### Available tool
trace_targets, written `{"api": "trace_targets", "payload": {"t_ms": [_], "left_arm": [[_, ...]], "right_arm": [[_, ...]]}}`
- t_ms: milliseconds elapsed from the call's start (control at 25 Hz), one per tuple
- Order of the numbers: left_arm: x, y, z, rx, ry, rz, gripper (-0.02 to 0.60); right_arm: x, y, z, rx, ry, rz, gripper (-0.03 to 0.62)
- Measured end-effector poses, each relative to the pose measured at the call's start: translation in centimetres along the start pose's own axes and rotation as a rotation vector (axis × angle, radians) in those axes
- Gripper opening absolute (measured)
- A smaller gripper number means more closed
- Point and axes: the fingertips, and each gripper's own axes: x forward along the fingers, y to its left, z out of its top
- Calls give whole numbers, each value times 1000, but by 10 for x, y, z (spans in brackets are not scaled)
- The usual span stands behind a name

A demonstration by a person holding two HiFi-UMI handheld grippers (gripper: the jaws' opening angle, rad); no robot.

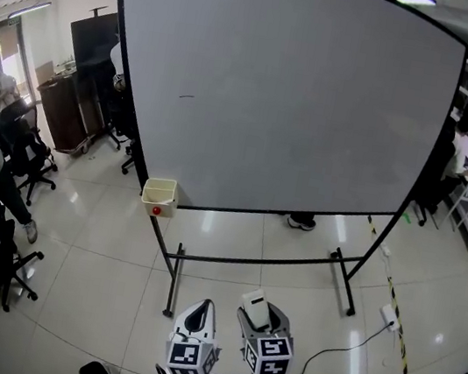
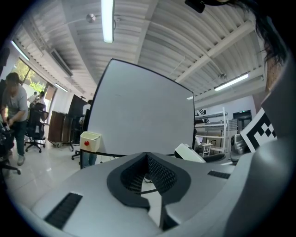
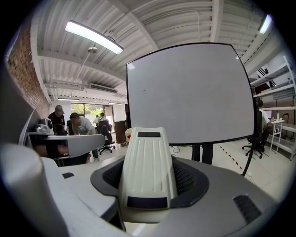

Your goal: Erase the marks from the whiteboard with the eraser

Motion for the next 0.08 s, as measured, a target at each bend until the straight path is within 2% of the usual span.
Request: {"api": "trace_targets", "payload": {"t_ms": [80], "left_arm": [[-2,2,1,-1,-3,2,-9]], "right_arm": [[1,0,-3,-2,2,-4,273]]}}
